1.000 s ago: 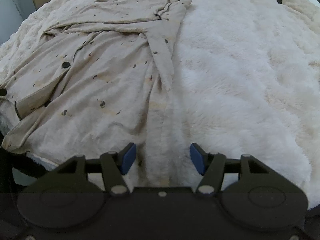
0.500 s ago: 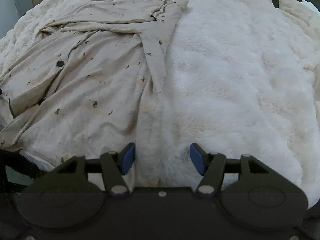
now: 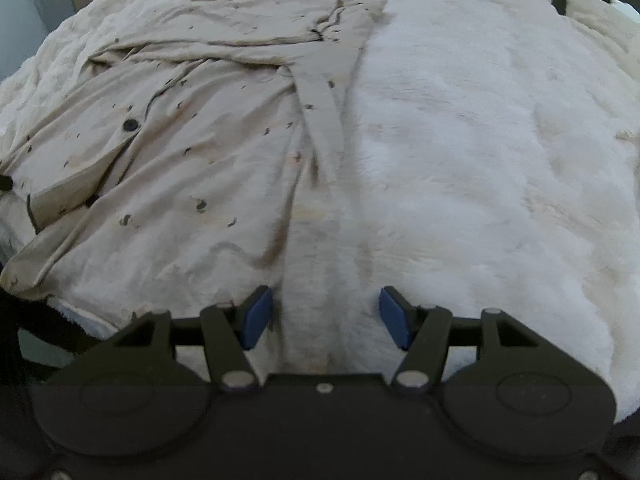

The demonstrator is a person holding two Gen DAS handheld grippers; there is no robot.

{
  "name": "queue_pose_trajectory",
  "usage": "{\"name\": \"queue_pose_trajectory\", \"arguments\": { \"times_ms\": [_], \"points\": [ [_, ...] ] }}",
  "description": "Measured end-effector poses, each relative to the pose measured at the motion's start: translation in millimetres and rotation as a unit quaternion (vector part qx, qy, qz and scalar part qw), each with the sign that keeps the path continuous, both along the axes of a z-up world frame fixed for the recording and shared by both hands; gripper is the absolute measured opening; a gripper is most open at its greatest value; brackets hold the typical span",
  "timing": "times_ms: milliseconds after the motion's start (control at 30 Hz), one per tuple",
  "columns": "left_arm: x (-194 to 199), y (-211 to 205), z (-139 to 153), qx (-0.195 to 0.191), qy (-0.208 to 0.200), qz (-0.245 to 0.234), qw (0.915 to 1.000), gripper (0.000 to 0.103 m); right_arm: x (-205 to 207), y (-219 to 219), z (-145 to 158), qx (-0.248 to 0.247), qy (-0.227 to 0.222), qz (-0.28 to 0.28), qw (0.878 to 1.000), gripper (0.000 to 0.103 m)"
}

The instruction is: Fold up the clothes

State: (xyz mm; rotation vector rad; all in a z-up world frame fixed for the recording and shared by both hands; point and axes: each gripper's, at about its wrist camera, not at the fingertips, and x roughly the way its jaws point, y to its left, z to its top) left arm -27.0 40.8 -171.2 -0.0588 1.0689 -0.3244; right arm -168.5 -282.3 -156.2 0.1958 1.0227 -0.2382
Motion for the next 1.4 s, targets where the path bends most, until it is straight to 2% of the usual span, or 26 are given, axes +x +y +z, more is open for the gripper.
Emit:
{"name": "queue_pose_trajectory", "arguments": {
  "times_ms": [100, 200, 300, 400, 667, 767, 833, 900, 933, 1000, 1067, 1100, 1233, 1300, 1367, 1400],
  "points": [
    [-0.2, 4.1, 3.6, -0.008, -0.004, -0.010, 0.9999, 0.089, -3.8, -10.0, 2.6, 0.042, -0.015, -0.009, 0.999, 0.058],
    [4.3, 15.8, 2.5, -0.040, 0.015, -0.022, 0.9989, 0.089, -9.5, -22.6, 2.8, 0.101, -0.035, -0.015, 0.994, 0.058],
    [9.9, 33.3, 5.3, -0.085, 0.031, -0.007, 0.9959, 0.089, -12.5, -35.9, 0.5, 0.141, -0.044, -0.031, 0.989, 0.058],
    [15.6, 52.2, 8.7, -0.117, 0.036, 0.024, 0.9922, 0.089, -11.2, -40.3, 0.2, 0.155, -0.049, -0.038, 0.986, 0.058],
    [21.1, 50.4, -5.2, -0.127, 0.071, 0.007, 0.9893, 0.087, -12.2, -50.2, -9.3, 0.203, -0.049, -0.050, 0.977, 0.058],
    [22.1, 47.3, -5.9, -0.143, 0.082, -0.002, 0.9863, 0.076, -13.7, -52.3, -11.9, 0.201, -0.045, -0.056, 0.977, 0.058],
    [19.8, 44.5, -4.5, -0.137, 0.078, -0.015, 0.9873, 0.071, -11.6, -49.9, -13.4, 0.197, -0.035, -0.049, 0.979, 0.058],
    [16.0, 41.3, -2.2, -0.131, 0.074, -0.030, 0.9882, 0.052, -6.9, -37.2, -12.2, 0.181, -0.015, -0.010, 0.983, 0.058],
    [13.4, 41.1, -1.8, -0.131, 0.073, -0.035, 0.9881, 0.048, -7.0, -36.3, -12.1, 0.180, -0.014, -0.006, 0.984, 0.057],
    [10.4, 41.7, -2.8, -0.133, 0.074, -0.041, 0.9875, 0.034, -7.8, -29.9, -9.8, 0.171, -0.001, 0.011, 0.985, 0.054],
    [9.8, 42.7, -4.6, -0.135, 0.079, -0.041, 0.9868, 0.033, -12.1, -27.9, -7.7, 0.169, 0.004, 0.015, 0.985, 0.045],
    [9.9, 43.2, -5.0, -0.137, 0.081, -0.039, 0.9865, 0.032, -15.0, -26.6, -6.5, 0.169, 0.008, 0.017, 0.985, 0.036],
    [10.5, 45.0, -1.5, -0.157, 0.077, -0.040, 0.9838, 0.029, -20.1, -15.0, -2.1, 0.162, 0.019, 0.040, 0.986, 0.026],
    [11.0, 41.9, -4.3, -0.158, 0.075, -0.044, 0.9836, 0.030, -18.5, -12.5, -6.0, 0.171, 0.026, 0.043, 0.984, 0.026],
    [12.0, 37.0, -7.4, -0.143, 0.078, -0.048, 0.9854, 0.039, -15.2, -14.2, -12.4, 0.172, 0.032, 0.033, 0.984, 0.027],
    [12.2, 34.2, -8.7, -0.136, 0.078, -0.051, 0.9863, 0.039, -13.7, -15.3, -15.1, 0.172, 0.034, 0.029, 0.984, 0.026]
  ]
}}
